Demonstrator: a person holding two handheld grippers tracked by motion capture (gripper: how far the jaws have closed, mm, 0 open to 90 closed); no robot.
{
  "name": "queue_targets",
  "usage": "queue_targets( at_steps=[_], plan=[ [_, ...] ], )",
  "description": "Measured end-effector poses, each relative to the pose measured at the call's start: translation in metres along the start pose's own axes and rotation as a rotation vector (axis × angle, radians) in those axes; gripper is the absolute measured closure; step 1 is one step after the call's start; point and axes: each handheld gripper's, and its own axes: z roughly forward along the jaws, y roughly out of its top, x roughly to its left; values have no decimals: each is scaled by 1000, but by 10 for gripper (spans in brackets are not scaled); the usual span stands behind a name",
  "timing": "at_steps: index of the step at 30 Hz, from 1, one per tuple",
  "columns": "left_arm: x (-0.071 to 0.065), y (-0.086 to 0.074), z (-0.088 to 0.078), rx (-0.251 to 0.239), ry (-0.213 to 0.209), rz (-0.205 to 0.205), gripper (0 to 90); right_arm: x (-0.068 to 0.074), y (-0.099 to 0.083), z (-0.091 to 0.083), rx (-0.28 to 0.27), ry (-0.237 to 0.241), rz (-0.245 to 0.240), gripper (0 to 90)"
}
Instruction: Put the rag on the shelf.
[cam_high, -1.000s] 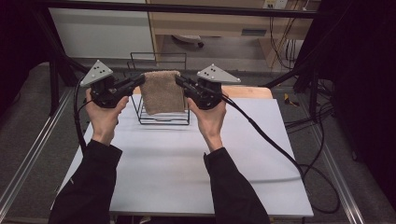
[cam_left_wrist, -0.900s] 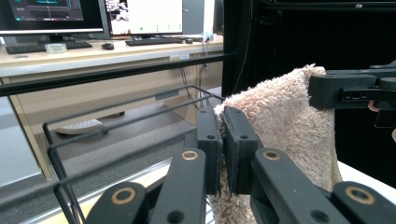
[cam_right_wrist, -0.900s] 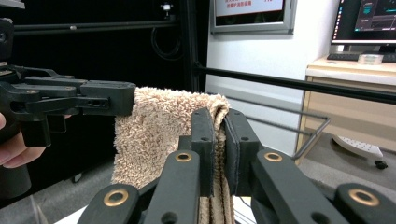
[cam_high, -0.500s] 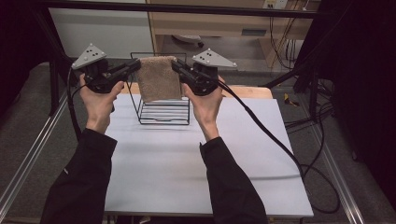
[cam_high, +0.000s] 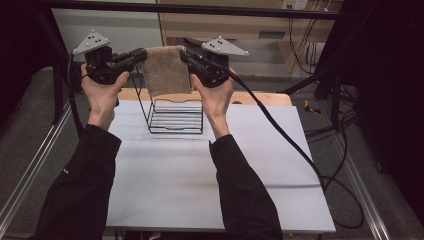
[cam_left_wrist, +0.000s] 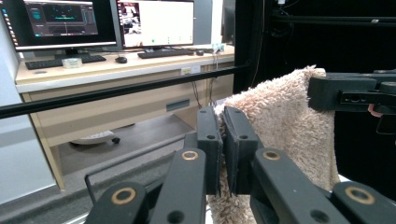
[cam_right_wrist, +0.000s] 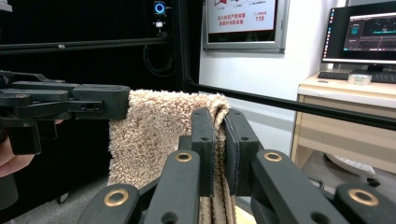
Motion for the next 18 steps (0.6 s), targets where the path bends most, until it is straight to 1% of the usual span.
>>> queue_targets(
  at_steps=[3, 8, 12, 15, 18],
  plan=[
    [3, 5, 2, 1, 9, 17, 855, -1, 6, 4, -6, -2, -9, 839],
    [7, 13, 6, -6, 21, 19, 855, -5, 12, 11, -16, -6, 3, 839],
    [14, 16, 12, 3, 35, 21, 855, -7, 15, 18, -24, -5, 2, 839],
    [18, 20, 15, -3, 37, 15, 855, -9, 16, 22, -32, -3, 12, 839],
    [20, 22, 19, 4, 50, 25, 855, -11, 17, 26, -35, -6, 4, 839]
  ],
)
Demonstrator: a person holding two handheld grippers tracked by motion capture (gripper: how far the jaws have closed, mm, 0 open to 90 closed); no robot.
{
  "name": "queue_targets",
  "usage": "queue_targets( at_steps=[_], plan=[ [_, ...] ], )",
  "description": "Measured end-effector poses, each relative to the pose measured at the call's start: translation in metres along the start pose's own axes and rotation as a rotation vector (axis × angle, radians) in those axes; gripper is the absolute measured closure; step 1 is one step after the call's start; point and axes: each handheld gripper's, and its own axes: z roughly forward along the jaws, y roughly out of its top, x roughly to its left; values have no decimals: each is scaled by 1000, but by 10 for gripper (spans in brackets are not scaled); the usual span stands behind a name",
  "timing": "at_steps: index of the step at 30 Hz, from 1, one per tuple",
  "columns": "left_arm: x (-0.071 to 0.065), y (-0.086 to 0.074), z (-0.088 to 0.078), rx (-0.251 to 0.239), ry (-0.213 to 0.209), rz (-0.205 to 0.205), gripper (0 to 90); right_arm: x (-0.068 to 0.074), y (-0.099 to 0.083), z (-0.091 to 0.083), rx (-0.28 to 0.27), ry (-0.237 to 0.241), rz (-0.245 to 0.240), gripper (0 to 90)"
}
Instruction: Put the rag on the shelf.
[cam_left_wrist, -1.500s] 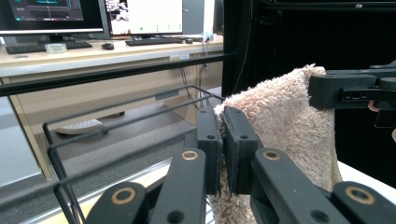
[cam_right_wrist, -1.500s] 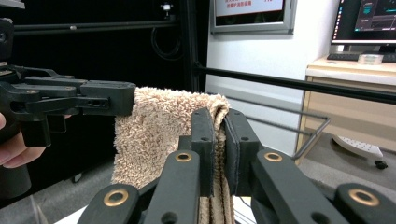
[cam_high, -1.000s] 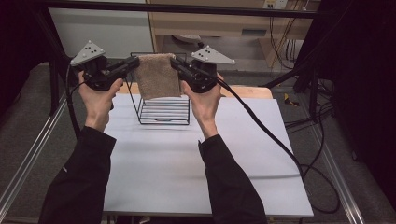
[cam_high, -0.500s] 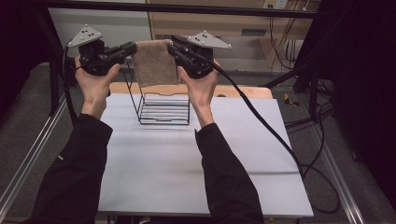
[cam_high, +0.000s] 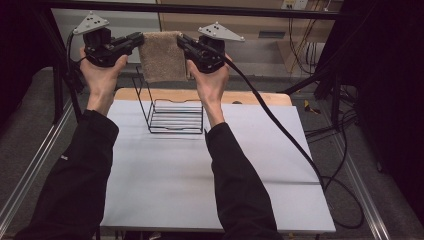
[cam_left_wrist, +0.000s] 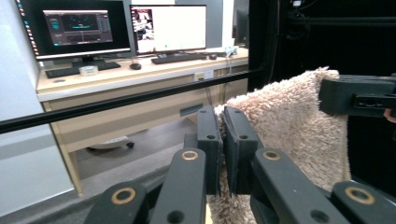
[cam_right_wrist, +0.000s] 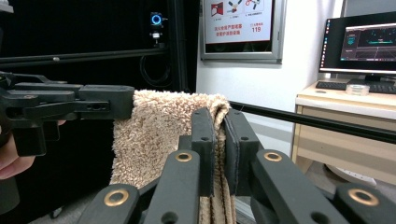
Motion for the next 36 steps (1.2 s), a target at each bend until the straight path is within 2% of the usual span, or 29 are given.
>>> queue_targets(
  at_steps=[3, 6, 9, 12, 15, 19, 21, 25, 31, 36],
  plan=[
    [3, 1, 4, -7, -1, -18, 855, -2, 1, 4, 3, -11, -11, 839],
    [5, 2, 7, -8, 3, -9, 855, -5, 2, 8, 3, -15, -6, 839],
    [9, 1, 11, -10, 1, -14, 855, -7, 3, 12, 4, -22, -12, 839],
    [11, 0, 15, -14, 7, -19, 855, -9, 1, 16, 5, -22, 4, 839],
    [13, -4, 20, -3, 19, -2, 855, -12, -1, 20, 11, -25, 12, 839],
    [18, -9, 27, -6, 19, -13, 855, -13, -5, 25, 20, -32, -8, 839],
    [19, -10, 30, -6, 25, -8, 855, -15, -6, 27, 22, -35, -5, 839],
    [20, -14, 34, -5, 19, 14, 854, -18, -9, 30, 36, -43, -36, 838],
    [18, -20, 38, 26, 20, 49, 854, -23, -18, 31, 59, -43, -24, 838],
    [17, -31, 36, 35, 7, 53, 854, -23, -27, 28, 70, -34, -20, 838]
  ],
)
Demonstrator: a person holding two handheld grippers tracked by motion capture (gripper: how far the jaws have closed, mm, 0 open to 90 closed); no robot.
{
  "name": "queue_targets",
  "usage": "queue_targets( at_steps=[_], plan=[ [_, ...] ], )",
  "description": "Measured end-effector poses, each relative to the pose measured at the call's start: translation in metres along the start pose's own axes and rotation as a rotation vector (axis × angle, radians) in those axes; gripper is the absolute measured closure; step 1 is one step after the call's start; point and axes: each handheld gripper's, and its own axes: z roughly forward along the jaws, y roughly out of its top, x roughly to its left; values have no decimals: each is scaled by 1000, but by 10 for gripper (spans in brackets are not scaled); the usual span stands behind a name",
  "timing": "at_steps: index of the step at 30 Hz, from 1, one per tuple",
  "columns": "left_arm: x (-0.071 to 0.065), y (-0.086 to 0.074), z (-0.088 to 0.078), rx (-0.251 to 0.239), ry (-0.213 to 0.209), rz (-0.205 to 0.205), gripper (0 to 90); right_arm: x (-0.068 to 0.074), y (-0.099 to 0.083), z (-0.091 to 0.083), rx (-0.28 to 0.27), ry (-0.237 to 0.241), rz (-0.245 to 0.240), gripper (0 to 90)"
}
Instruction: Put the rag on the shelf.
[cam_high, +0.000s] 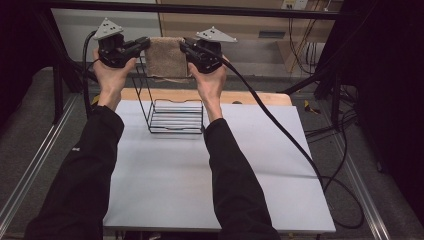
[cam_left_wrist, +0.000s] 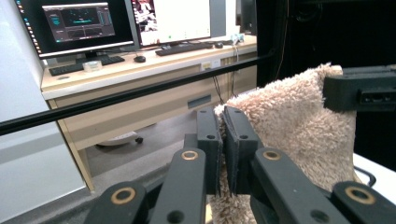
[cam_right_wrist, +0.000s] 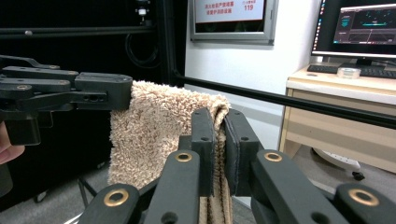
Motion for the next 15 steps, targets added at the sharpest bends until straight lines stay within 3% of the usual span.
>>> queue_targets(
  at_steps=[5, 15],
  plan=[
    [-1, -11, -2, 14, -6, -5, 854, 3, -7, 0, 31, -3, -19, 837],
    [-8, -22, -13, 26, -35, 11, 854, 6, -25, -4, 40, 12, 11, 835]
  ],
)
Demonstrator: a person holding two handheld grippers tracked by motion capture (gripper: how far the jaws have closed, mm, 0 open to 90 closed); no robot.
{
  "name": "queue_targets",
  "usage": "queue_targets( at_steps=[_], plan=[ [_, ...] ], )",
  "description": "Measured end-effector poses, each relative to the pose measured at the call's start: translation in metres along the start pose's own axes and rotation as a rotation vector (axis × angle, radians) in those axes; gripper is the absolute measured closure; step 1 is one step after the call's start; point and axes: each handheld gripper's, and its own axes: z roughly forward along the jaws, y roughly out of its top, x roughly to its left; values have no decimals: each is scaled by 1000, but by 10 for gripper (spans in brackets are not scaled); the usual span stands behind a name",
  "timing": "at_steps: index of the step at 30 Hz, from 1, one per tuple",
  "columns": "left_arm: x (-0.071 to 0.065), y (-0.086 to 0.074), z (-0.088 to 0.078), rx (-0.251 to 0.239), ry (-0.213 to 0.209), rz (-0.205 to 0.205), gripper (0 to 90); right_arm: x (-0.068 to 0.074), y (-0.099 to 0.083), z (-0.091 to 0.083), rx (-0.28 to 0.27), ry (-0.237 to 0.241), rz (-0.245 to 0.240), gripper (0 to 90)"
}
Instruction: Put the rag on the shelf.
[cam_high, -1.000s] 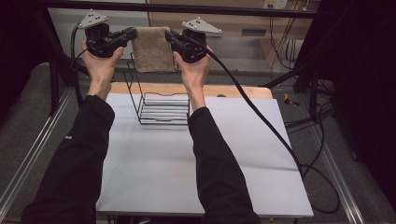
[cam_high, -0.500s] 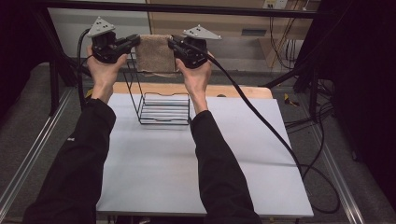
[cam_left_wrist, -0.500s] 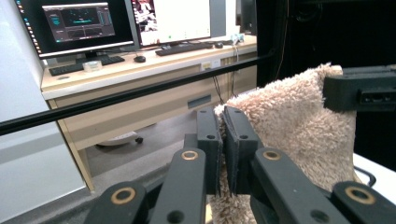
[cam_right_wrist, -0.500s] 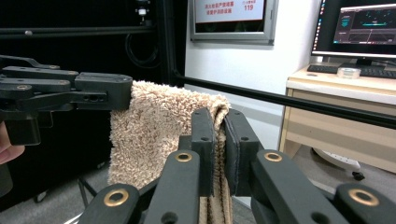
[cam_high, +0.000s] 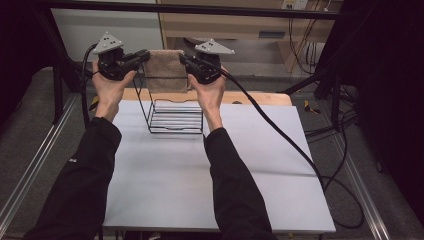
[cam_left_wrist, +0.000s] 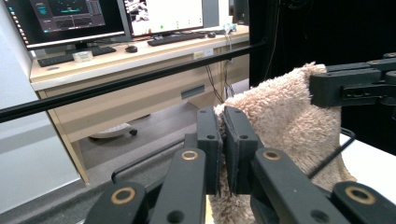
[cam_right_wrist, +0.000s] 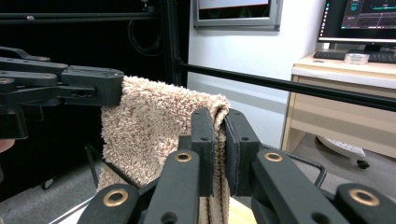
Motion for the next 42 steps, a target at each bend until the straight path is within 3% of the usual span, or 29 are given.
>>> queue_targets(
  at_steps=[7, 21, 25, 34, 42],
  plan=[
    [-6, -6, -9, -13, -17, 4, 854, 3, -6, -5, -4, 10, 4, 834],
    [-14, -14, -21, 6, -41, -3, 850, 11, -7, -15, 27, 13, -45, 823],
    [-16, -17, -23, 31, -46, -24, 847, 15, -8, -19, 53, 16, -51, 821],
    [-23, -22, -28, 79, -38, -20, 834, 15, -15, -26, 88, 63, -33, 822],
    [-23, -27, -29, 115, -43, -35, 814, 17, -19, -28, 114, 80, -70, 822]
  ],
)
